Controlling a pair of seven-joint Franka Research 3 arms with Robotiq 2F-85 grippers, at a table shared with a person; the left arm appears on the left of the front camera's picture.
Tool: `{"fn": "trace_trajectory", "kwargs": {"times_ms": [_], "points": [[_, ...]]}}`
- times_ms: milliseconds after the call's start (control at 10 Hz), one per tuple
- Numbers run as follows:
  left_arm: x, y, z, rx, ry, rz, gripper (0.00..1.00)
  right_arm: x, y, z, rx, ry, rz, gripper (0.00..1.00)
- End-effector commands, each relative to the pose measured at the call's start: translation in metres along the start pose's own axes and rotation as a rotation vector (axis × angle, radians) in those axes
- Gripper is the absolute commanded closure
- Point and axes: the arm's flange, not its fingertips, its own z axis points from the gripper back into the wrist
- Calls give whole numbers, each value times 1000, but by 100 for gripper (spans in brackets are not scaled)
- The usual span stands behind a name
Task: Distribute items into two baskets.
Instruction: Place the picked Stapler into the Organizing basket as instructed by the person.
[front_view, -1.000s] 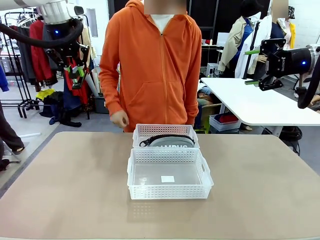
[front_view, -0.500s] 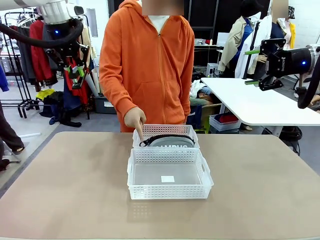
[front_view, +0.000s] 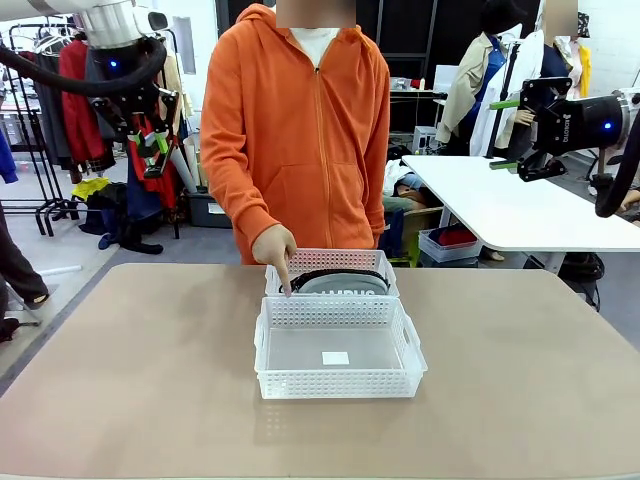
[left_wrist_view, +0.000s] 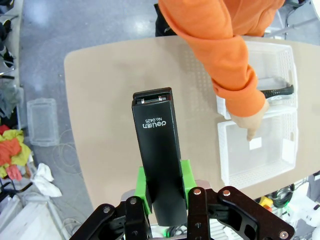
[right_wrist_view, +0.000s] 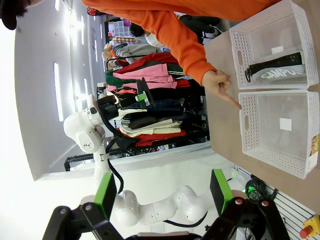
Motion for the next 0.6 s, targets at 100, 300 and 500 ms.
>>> {"fn": "trace_trajectory", "kwargs": {"times_ms": [100, 300, 500], "points": [[-2, 1, 2, 5, -4, 3, 100, -2, 3, 0, 7, -11, -9, 0], [-6, -7, 4, -15, 28, -58, 100, -2, 3, 0, 7, -11, -9, 0], [-18, -22, 14, -27, 17, -270, 100, -2, 3, 0, 7, -11, -9, 0]]}}
